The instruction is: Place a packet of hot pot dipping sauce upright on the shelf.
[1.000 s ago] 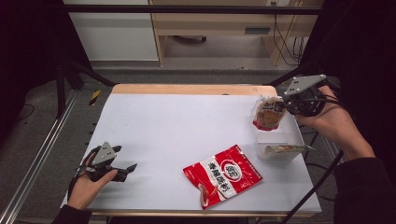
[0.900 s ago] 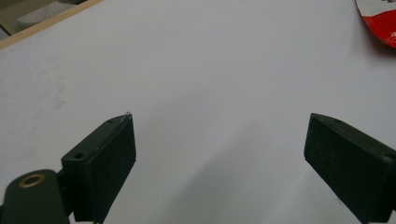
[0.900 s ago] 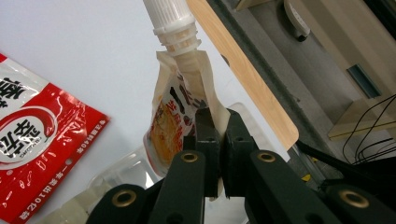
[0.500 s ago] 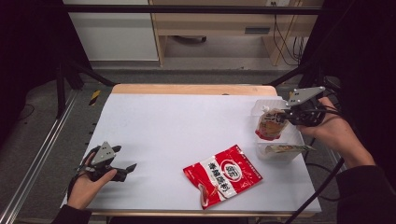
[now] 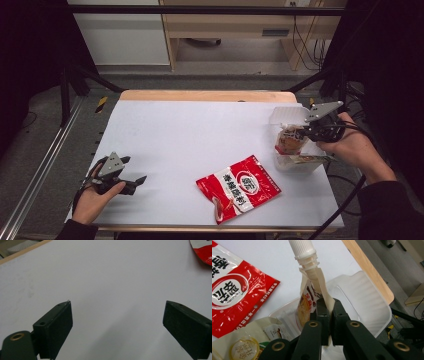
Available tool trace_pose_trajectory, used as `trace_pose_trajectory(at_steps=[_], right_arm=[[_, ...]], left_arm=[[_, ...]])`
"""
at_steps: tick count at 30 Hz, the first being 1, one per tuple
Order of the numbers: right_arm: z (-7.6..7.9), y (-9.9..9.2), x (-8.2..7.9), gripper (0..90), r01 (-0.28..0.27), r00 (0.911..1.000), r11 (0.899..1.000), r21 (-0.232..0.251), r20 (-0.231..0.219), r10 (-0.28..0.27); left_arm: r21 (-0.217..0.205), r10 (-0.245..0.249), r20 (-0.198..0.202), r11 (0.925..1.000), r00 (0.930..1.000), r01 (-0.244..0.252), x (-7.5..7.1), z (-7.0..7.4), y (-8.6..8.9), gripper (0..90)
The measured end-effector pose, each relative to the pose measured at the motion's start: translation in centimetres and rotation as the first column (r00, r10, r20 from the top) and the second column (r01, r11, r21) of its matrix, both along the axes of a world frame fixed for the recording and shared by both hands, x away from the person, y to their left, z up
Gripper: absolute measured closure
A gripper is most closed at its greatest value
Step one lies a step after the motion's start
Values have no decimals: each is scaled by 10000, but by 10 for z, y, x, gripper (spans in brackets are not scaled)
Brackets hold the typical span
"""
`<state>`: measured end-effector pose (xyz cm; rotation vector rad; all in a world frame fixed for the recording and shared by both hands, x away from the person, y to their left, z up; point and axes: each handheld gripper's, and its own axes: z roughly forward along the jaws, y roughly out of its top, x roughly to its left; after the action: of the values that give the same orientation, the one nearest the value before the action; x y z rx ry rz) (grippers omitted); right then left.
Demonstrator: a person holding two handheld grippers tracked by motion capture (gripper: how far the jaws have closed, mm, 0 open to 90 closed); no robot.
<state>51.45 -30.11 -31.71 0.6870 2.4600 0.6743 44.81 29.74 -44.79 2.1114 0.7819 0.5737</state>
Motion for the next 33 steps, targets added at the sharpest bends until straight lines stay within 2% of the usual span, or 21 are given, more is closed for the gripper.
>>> trace_pose_trajectory(at_steps=[13,19,22,24,26,27,28,29,33], right_arm=[[-27,-6,4,869,287,9983,9992,283,-520,-272],[-29,-9,5,861,490,9970,9977,464,-625,-461],[-29,-10,5,828,628,9959,9967,519,-686,-592],[-27,-10,3,741,767,9950,9946,697,-695,-719],[-27,-10,2,602,812,9948,9935,795,-677,-758],[-27,-10,2,602,812,9948,9935,795,-677,-758],[-26,-9,2,544,889,9942,9927,812,-675,-835],[-25,-8,0,427,1015,9935,9916,802,-591,-969],[-16,-5,-6,316,885,9958,9926,828,-294,-864]], left_arm=[[70,-88,-28,9999,10000,88,0,-1,-1,90],[81,-109,-77,9999,9999,110,0,-1,-1,89],[92,-130,-85,9999,9999,131,0,-1,-1,90],[112,-142,-91,9998,9999,143,0,-1,-2,89],[119,-150,-90,9998,9998,151,0,-1,-2,89],[119,-150,-90,9998,9998,151,0,-1,-2,89],[121,-150,-94,9998,9998,151,0,-1,-2,89],[122,-154,-96,9998,9998,155,0,-1,-2,89],[142,-158,-112,9998,9998,160,0,-2,-2,89]])
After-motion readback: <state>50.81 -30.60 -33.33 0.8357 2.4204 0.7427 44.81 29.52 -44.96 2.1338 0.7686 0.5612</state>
